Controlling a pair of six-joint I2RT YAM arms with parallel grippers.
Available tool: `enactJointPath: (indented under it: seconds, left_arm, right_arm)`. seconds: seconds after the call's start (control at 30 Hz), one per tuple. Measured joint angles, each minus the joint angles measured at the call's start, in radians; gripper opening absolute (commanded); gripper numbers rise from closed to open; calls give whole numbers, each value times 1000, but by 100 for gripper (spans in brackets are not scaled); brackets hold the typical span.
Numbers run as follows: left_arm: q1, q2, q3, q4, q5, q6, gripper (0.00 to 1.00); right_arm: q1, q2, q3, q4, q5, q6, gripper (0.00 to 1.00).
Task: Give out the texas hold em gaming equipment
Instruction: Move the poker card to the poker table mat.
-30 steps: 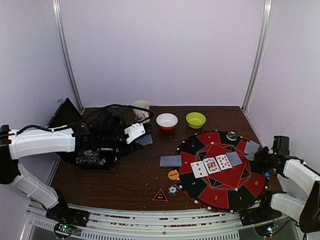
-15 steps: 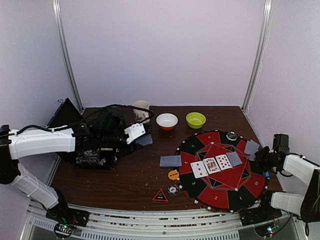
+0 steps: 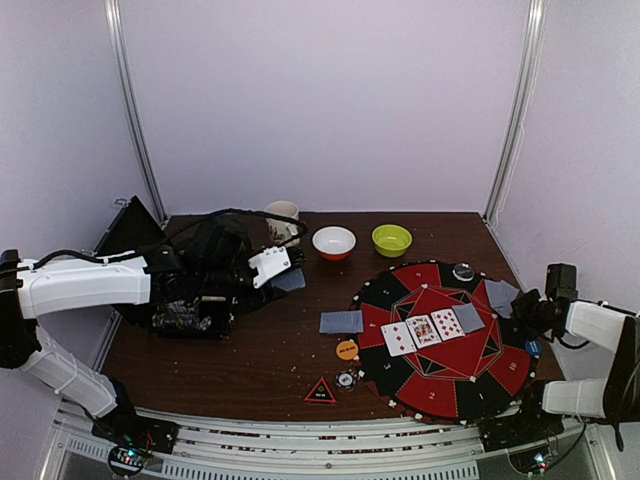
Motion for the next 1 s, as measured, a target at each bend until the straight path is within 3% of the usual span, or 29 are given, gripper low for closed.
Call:
enactJointPath:
  seconds: [0.37,0.73,1.0]
  left_arm:
    - [0,0,0,0,0,0,44]
    - [0,0,0,0,0,0,44]
    - [0,0,0,0,0,0,44]
  right_arm:
    - [11,20,-12,91,3,39,0]
    - [60,150,-13,228,40,98,0]
    - [60,217,79,237,81,59,0]
